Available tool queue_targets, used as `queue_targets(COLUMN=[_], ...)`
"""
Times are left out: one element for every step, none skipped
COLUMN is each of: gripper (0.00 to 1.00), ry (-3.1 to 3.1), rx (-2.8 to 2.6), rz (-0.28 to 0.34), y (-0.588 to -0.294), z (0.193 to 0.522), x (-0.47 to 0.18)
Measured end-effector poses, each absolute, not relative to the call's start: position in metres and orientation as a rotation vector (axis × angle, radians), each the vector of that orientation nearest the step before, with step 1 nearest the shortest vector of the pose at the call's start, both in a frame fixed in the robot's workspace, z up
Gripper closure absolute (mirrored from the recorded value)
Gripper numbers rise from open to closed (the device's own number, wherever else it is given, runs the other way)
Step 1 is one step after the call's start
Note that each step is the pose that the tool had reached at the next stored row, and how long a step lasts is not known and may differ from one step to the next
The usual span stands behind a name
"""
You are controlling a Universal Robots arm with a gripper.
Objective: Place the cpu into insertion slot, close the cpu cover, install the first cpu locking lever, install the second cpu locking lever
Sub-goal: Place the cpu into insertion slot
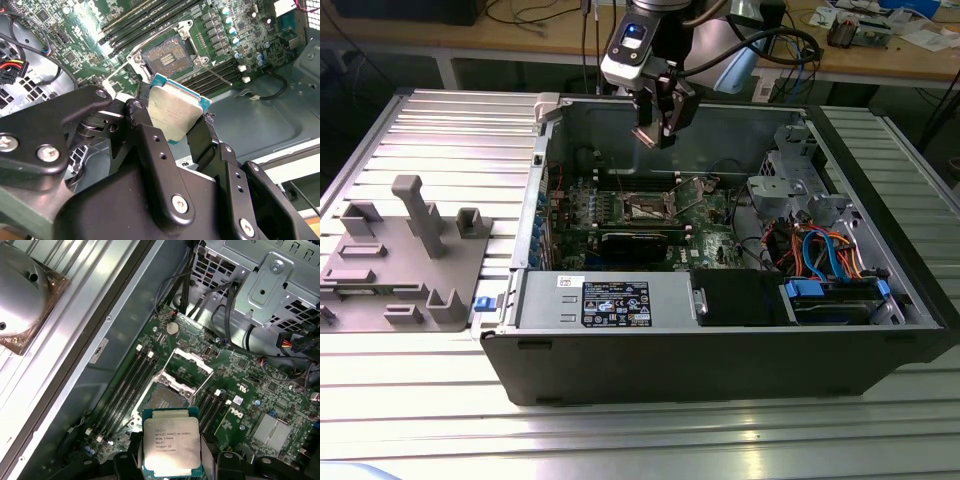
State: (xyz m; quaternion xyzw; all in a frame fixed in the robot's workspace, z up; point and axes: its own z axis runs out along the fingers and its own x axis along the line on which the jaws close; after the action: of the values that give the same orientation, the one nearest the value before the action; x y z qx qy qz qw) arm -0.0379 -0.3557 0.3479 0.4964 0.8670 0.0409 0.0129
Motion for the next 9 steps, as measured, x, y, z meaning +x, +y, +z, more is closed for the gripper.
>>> queue_targets(gripper=[0.45,0.45,0.45,0.45,0.45,0.45,0.45,0.45,0.45], ry=[2.699,2.697,2.694,2.692,2.69,2.688,2.686,2.684,2.683], rx=[1.552,1.555,1.559,1.562,1.566,1.568,1.572,1.575,1.578], rz=[0.128,0.127,0.127,0.127,0.127,0.127,0.127,0.127,0.127], y=[-0.3558,-0.3558,-0.3558,-0.3558,-0.3558,-0.3558,-0.3557,-0.3557,-0.3557], z=[0.3479,0.3479,0.3479,0.3479,0.3479,0.3479,0.3479,0.3478,0.3478], x=[-0.0379,-0.0379,-0.0379,-0.0379,-0.0379,-0.0379,-0.0379,-0.0379,-0.0379])
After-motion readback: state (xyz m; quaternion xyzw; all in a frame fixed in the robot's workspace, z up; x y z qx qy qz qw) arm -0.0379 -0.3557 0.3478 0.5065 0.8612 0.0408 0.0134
